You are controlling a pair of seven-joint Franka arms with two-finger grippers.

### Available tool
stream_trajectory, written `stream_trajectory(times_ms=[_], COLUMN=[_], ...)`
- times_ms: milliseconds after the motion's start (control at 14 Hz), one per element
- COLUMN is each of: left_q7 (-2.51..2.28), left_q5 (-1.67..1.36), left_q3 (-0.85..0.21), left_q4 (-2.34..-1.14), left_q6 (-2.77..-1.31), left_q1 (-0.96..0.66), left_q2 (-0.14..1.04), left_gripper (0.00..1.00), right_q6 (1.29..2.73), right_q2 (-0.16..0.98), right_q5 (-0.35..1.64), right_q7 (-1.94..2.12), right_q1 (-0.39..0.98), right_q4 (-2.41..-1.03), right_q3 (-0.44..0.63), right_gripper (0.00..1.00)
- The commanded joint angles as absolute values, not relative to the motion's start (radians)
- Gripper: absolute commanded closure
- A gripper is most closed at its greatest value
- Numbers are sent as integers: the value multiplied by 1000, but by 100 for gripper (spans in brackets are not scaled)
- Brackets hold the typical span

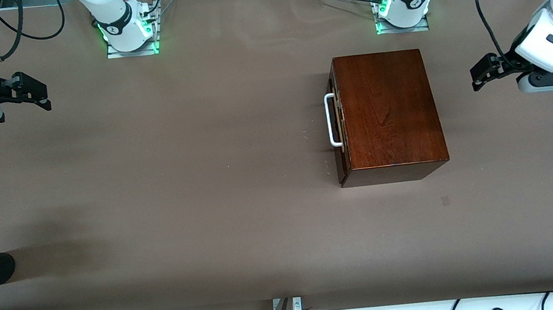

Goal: Open drawer, take yellow block, close drawer
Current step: 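Move the left gripper to the white drawer handle of the box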

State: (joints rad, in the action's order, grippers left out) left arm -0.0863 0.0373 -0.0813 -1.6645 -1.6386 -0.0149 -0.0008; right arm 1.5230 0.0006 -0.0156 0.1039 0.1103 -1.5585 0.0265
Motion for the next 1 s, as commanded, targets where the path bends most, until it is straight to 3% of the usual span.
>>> stream_trajectory(times_ms=[0, 498, 925], left_q7=[-94, -94, -100], left_q5=[23, 23, 23], left_q3=[-81, -87, -242], left_q4=[-1637, -1631, -1634], left_q6=[-1615, -1615, -1621], left_q1=[-15, -18, -21], left_q2=[5, 9, 54], left_gripper=[0, 0, 0], right_q6=[1520, 1520, 1520], right_q2=[-2, -2, -2], right_q5=[-20, -20, -20], right_q7=[100, 100, 100], right_q1=[114, 114, 114], right_q4=[-1548, -1548, -1548], right_q3=[25, 25, 25], right_gripper=[0, 0, 0])
